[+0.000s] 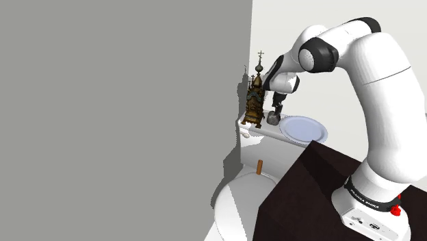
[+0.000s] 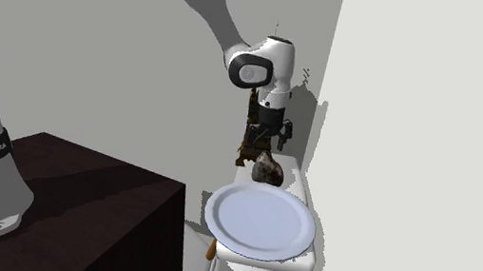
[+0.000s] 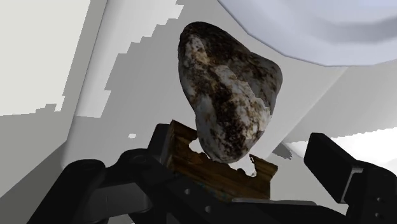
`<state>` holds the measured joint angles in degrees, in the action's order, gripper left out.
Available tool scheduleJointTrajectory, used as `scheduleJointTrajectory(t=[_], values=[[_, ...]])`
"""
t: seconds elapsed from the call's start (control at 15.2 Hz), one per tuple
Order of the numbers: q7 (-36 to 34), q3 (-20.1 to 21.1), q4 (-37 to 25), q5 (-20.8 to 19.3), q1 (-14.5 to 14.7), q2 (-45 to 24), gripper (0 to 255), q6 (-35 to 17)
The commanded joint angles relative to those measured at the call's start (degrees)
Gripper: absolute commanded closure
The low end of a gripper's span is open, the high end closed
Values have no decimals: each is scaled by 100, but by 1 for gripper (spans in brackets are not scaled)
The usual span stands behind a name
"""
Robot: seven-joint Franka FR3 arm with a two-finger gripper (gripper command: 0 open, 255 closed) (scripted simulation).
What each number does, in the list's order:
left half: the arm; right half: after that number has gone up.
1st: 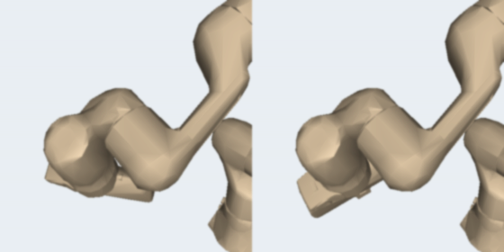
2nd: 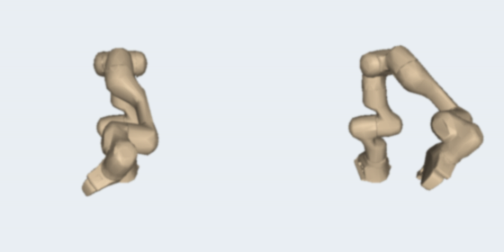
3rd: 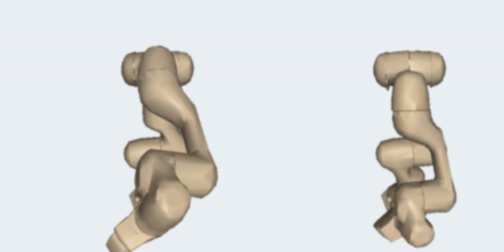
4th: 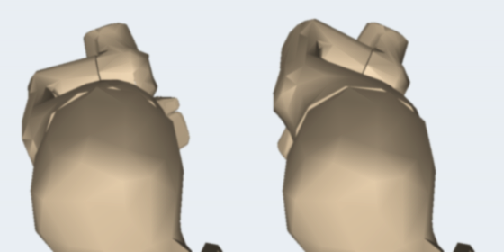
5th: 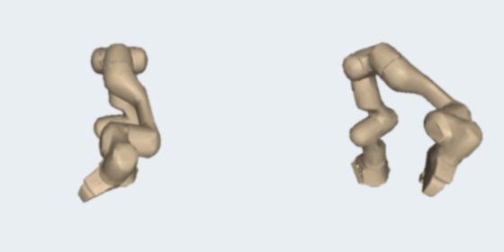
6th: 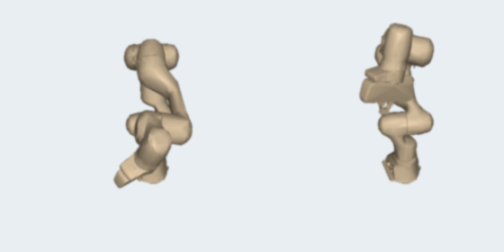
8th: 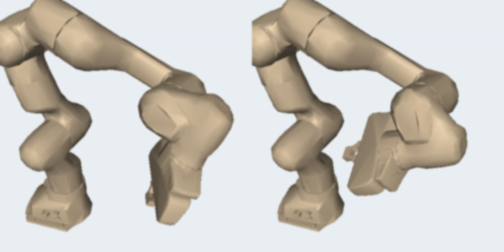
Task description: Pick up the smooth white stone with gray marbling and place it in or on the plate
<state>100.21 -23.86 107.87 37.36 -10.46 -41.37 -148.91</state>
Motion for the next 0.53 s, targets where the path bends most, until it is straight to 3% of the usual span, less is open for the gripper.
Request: scheduleJointTrajectory(t=[0.0, 0.46], values=[[63, 48, 2, 35, -5, -110, 0, -165], [144, 214, -201, 169, -134, -439, 0, -306]])
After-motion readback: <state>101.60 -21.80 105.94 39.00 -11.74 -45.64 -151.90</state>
